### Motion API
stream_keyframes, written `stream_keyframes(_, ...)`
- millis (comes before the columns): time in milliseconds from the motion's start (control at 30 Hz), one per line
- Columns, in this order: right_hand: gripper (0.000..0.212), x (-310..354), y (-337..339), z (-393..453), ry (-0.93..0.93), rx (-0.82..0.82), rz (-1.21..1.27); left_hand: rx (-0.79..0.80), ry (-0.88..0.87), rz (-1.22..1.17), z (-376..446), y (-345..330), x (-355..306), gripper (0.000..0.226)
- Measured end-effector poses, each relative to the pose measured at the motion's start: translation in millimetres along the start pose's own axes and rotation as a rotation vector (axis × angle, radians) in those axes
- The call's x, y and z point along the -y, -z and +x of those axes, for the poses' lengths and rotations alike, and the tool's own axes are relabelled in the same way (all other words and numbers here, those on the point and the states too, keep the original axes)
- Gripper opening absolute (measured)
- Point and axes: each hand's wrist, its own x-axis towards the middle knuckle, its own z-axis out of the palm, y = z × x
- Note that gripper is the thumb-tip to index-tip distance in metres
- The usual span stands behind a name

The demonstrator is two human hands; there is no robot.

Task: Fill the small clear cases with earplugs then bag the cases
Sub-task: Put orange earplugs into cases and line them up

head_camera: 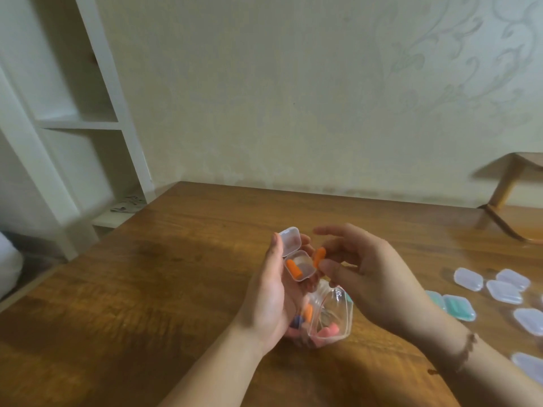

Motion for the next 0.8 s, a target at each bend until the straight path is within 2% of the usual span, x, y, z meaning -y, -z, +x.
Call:
stream_keyframes(133,0.024,-1.0,-3.6,-1.6,0.086,-0.104,-0.107,0.015,-0.023,0.041,-0.2,-0.1,0.4,0.059)
stream_keyframes(300,0.016,-7.7,-5.4,-0.7,0.198,-0.097,-0.252,0.066,-0.049,0.037,-2.2,-3.6,1.3,0.064)
stream_keyframes(400,0.015,-9.9,-8.0,-0.3,0.203,-0.077,-0.281,0.083,-0.039,0.056,-2.9,-1.5,1.9,0.063)
stream_keyframes(600,0.010,-9.3,-0.1,2.1,0.182,-0.062,-0.196,0.090,0.015,-0.052,-2.9,0.3,-1.9,0.062)
stream_keyframes(700,0.016,-9.9,8.4,5.2,0.110,-0.099,-0.096,0.078,-0.030,-0.039,-0.9,1.8,-3.3,0.039)
stream_keyframes(800,0.019,-8.0,8.4,4.5,0.054,-0.042,0.055,0.110,-0.076,-0.033,-1.5,1.1,-2.1,0.054)
